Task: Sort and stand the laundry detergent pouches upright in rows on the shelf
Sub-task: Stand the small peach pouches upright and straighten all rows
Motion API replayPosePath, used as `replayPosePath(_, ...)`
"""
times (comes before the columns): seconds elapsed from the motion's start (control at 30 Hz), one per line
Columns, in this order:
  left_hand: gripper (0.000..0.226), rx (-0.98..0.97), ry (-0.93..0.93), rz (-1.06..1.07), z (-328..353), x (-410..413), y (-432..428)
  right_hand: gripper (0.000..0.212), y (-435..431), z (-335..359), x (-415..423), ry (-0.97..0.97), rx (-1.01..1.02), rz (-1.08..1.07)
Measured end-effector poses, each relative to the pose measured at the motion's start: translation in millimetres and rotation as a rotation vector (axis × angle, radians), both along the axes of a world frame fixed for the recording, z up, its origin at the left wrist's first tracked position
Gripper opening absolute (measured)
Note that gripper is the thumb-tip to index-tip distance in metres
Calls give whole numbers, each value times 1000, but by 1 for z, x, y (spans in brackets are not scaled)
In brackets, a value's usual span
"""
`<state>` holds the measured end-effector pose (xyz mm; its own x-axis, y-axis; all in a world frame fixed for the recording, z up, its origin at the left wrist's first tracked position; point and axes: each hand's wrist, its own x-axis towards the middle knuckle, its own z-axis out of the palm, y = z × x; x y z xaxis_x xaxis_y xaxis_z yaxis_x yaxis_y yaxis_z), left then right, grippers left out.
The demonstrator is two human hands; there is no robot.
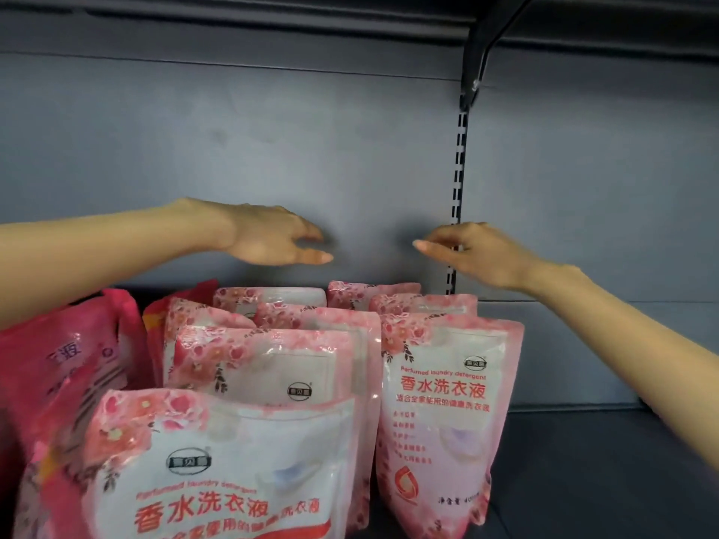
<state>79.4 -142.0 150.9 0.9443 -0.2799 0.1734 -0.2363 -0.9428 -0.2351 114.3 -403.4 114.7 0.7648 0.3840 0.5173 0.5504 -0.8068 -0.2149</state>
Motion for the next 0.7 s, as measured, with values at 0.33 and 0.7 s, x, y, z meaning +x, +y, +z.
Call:
replayPosePath(0.33, 40, -86, 69, -92, -17, 52, -31, 22, -8, -9, 63, 186, 97, 256)
replayPosePath(0.7, 15, -159, 35, -109, -40, 78, -34, 21, 3, -24, 88, 408, 65, 417)
